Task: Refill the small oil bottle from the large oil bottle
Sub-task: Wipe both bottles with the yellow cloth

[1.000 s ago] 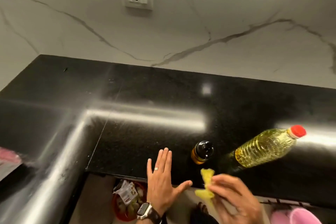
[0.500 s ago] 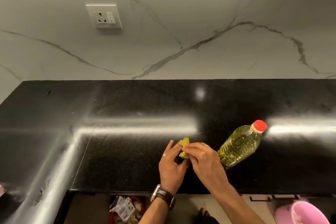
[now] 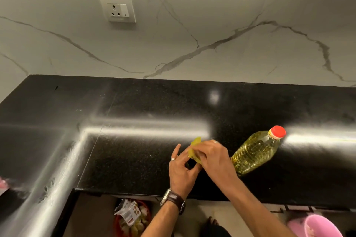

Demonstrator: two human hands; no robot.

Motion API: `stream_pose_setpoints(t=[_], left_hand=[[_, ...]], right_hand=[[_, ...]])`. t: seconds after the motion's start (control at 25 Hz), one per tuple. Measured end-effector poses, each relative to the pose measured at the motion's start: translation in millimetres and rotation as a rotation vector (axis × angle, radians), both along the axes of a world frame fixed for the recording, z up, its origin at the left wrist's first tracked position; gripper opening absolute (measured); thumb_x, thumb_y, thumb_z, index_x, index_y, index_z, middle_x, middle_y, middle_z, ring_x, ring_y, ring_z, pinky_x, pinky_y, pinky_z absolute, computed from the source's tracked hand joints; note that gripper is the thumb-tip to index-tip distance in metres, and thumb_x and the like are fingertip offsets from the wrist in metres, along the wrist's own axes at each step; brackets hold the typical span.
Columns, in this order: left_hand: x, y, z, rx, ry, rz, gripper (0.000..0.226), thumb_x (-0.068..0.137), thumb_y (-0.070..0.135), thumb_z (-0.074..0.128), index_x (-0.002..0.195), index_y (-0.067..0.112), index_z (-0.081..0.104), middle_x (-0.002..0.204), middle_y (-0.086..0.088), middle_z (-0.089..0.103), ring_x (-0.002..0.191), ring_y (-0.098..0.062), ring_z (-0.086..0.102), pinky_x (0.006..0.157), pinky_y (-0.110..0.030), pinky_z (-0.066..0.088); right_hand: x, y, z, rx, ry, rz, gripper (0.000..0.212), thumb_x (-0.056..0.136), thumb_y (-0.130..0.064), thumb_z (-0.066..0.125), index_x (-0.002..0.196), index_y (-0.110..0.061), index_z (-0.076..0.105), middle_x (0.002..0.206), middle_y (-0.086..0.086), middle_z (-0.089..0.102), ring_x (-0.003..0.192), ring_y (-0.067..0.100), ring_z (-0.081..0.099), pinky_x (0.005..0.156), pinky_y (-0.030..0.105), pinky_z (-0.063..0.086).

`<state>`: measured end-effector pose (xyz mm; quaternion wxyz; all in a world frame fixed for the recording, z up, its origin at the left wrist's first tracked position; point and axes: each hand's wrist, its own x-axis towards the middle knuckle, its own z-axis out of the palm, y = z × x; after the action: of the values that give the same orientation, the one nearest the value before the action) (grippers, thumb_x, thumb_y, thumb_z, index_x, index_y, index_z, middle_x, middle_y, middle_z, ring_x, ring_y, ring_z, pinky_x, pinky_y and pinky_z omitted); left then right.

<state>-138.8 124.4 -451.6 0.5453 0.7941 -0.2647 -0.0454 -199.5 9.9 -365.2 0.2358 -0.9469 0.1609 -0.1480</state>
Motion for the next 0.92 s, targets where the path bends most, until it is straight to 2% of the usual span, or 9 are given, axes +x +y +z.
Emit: stream_pose_setpoints(t=[0.08,0.16,0.2,0.28,0.4,0.48,0.64,0.76,0.92], left_hand=[[1,1,2,0.004,0.008,-0.024,0.042,0.081,0.030,0.084,0.116,0.049,0.072,0.119,0.046,0.060,0.133,0.023,0.038,0.121,-0.053,0.033],[2,3,4,-0.002,0.015,-0.030,0.044,0.081,0.044,0.079,0.120,0.060,0.065,0.122,0.050,0.055,0.139,0.023,0.030,0.122,-0.051,0.033],[3,3,4,-0.008,0.004,-0.033,0.043,0.081,0.047,0.076,0.122,0.057,0.064,0.121,0.053,0.053,0.138,0.025,0.028,0.122,-0.048,0.033],[3,2,5,0.025,-0.022,-0.047,0.041,0.086,0.051,0.070,0.127,0.049,0.064,0.126,0.047,0.053,0.139,0.025,0.024,0.121,-0.046,0.032],[7,8,-6,0.147,-0.036,-0.091,0.043,0.094,0.057,0.058,0.137,0.056,0.053,0.146,0.028,0.054,0.155,0.000,0.020,0.120,-0.053,0.035],[10,12,-12,0.177,-0.043,-0.116,0.044,0.096,0.059,0.055,0.140,0.058,0.050,0.150,0.024,0.053,0.157,-0.011,0.019,0.120,-0.053,0.034],[8,13,-10,0.190,-0.073,-0.142,0.045,0.098,0.057,0.052,0.143,0.058,0.049,0.153,0.026,0.049,0.158,-0.008,0.014,0.121,-0.048,0.031],[15,12,-13,0.184,-0.086,-0.131,0.044,0.098,0.054,0.055,0.142,0.050,0.055,0.149,0.020,0.055,0.157,-0.014,0.020,0.123,-0.048,0.031],[19,16,-15,0.196,-0.106,-0.157,0.045,0.098,0.058,0.054,0.142,0.053,0.054,0.150,0.022,0.053,0.158,-0.012,0.018,0.121,-0.049,0.034]], right_hand=[[2,-10,-8,0.156,0.038,-0.128,0.019,0.090,-0.018,0.074,0.104,-0.027,0.082,0.093,-0.006,0.080,0.084,0.010,0.073,0.078,0.029,0.059],[-15,-9,-16,0.180,0.009,-0.184,0.022,0.089,-0.018,0.076,0.108,-0.027,0.082,0.096,-0.007,0.080,0.085,0.007,0.073,0.078,0.024,0.058],[-25,-5,-18,0.185,-0.004,-0.184,0.023,0.088,-0.014,0.077,0.109,-0.025,0.082,0.098,-0.008,0.079,0.088,0.005,0.073,0.080,0.021,0.058],[-27,-6,-23,0.210,-0.026,-0.168,0.027,0.087,-0.006,0.077,0.110,-0.019,0.081,0.105,-0.008,0.077,0.094,0.003,0.071,0.087,0.019,0.057],[-2,-14,-24,0.221,-0.012,-0.178,0.026,0.089,-0.002,0.071,0.109,-0.016,0.081,0.105,-0.008,0.073,0.093,0.004,0.069,0.087,0.025,0.059],[-3,-11,-27,0.205,-0.026,-0.169,0.025,0.089,-0.005,0.070,0.107,-0.018,0.081,0.100,-0.007,0.076,0.089,0.005,0.070,0.084,0.025,0.058],[-38,11,-30,0.206,-0.028,-0.203,0.019,0.087,-0.006,0.077,0.102,-0.017,0.082,0.093,-0.011,0.072,0.082,-0.002,0.066,0.077,0.013,0.054],[-14,-5,-26,0.197,-0.007,-0.209,0.019,0.087,-0.008,0.074,0.098,-0.020,0.083,0.090,-0.008,0.075,0.080,0.004,0.069,0.076,0.026,0.058],[-16,3,-27,0.174,0.013,-0.232,0.019,0.089,-0.009,0.071,0.099,-0.020,0.082,0.090,-0.006,0.074,0.080,0.007,0.068,0.076,0.028,0.058]])
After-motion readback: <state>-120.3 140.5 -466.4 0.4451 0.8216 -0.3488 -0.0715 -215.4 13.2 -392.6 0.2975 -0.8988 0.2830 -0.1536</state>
